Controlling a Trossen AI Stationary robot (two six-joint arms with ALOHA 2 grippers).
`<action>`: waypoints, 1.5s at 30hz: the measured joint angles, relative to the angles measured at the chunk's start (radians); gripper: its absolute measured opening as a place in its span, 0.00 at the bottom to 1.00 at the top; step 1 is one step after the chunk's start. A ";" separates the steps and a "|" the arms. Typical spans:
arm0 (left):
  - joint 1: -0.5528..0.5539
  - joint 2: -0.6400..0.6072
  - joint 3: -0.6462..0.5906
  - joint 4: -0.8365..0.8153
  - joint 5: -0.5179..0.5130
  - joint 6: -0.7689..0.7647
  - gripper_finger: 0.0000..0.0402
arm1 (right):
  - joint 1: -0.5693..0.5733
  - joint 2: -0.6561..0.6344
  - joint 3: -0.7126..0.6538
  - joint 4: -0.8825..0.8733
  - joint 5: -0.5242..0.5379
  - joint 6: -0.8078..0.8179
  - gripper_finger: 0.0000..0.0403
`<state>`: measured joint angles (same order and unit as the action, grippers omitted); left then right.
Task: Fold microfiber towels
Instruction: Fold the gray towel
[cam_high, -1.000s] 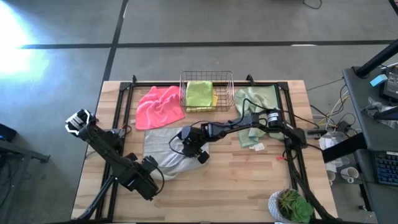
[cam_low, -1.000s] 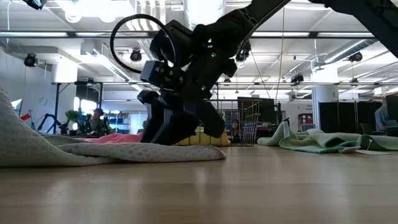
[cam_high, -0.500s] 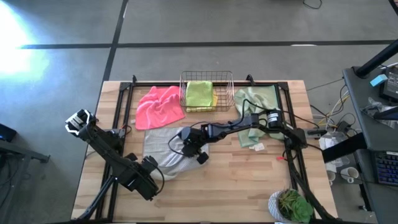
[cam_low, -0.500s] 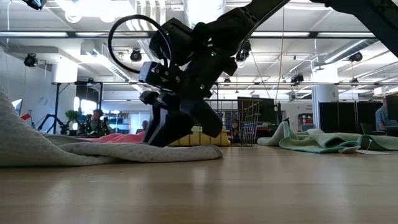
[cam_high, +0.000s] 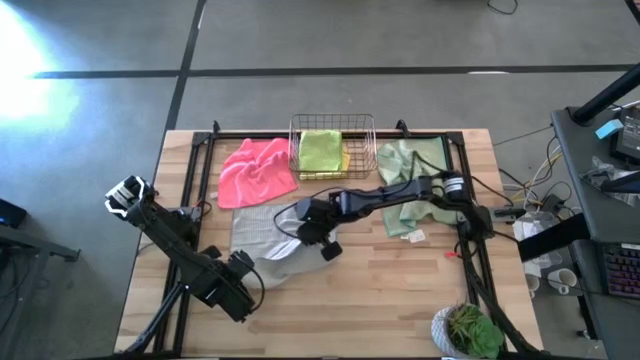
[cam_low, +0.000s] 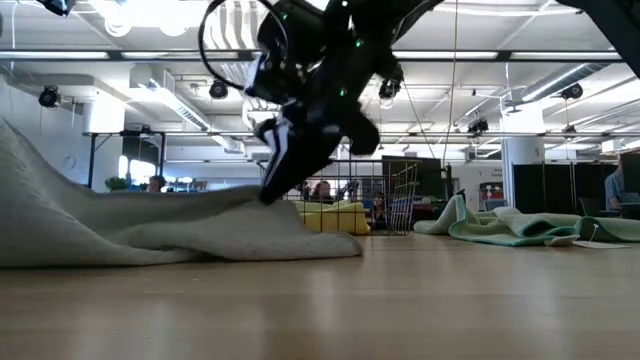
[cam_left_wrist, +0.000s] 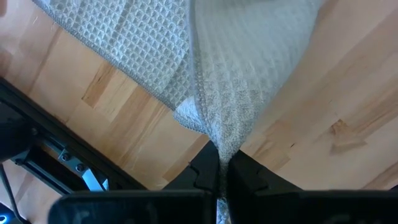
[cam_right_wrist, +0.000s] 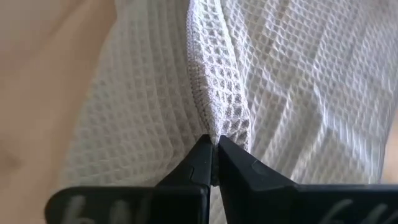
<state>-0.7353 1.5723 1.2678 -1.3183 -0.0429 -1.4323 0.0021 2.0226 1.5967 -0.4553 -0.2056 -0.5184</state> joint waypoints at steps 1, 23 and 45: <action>0.003 0.000 0.000 0.000 0.000 0.004 0.00 | 0.000 -0.014 0.000 -0.030 0.000 0.032 0.02; 0.164 0.000 0.042 -0.248 -0.028 0.156 0.00 | 0.030 -0.208 0.000 -0.398 0.109 0.611 0.02; 0.503 0.003 -0.121 -0.196 -0.252 0.459 0.00 | -0.097 -0.032 0.000 -0.284 0.413 0.628 0.02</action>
<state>-0.2323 1.5749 1.1469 -1.5147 -0.2953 -0.9733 -0.0952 1.9908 1.5967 -0.7389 0.2071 0.1098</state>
